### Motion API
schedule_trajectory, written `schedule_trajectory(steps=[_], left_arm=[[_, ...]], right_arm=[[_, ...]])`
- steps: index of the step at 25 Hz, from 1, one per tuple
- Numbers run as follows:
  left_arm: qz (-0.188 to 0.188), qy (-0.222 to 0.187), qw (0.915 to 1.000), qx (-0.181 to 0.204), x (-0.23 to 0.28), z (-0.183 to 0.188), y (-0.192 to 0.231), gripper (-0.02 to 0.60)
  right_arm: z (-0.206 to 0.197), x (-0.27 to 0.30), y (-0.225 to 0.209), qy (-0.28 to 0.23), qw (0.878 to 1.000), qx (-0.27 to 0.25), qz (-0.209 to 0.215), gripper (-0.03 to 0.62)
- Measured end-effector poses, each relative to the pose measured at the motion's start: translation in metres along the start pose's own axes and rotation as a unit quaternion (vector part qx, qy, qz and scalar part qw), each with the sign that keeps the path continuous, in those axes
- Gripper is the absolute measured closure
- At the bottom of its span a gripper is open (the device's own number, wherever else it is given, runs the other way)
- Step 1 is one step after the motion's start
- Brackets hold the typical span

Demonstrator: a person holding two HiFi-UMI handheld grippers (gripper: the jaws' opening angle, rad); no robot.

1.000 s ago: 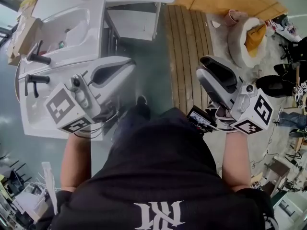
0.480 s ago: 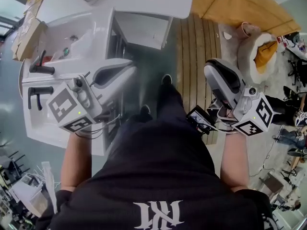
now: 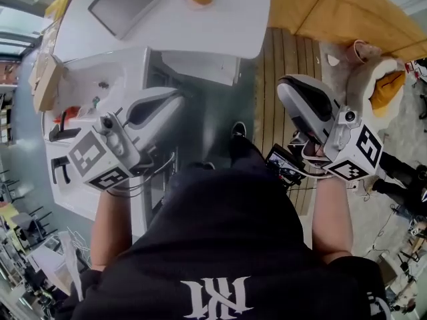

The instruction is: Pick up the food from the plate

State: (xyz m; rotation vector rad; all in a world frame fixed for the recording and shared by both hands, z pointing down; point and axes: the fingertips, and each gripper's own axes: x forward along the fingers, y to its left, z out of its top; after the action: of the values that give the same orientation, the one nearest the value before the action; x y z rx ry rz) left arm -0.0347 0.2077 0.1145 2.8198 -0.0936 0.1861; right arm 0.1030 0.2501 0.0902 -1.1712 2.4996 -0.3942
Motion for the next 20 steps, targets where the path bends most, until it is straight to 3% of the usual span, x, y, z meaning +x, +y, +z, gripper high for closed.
schedule_trajectory(steps=[6, 12, 20], left_arm=[[0.024, 0.007, 0.9996, -0.016, 0.026, 0.007, 0.029, 0.577], [0.038, -0.010, 0.9989, -0.025, 0.027, 0.020, 0.077, 0.577], [-0.008, -0.005, 0.9992, -0.040, 0.050, 0.014, 0.151, 0.577]], right_arm=[[0.005, 0.021, -0.043, 0.003, 0.999, 0.017, 0.031, 0.583], [-0.001, 0.060, -0.076, 0.015, 0.999, 0.018, 0.024, 0.583], [-0.016, 0.119, -0.132, 0.069, 0.997, 0.009, -0.016, 0.582]])
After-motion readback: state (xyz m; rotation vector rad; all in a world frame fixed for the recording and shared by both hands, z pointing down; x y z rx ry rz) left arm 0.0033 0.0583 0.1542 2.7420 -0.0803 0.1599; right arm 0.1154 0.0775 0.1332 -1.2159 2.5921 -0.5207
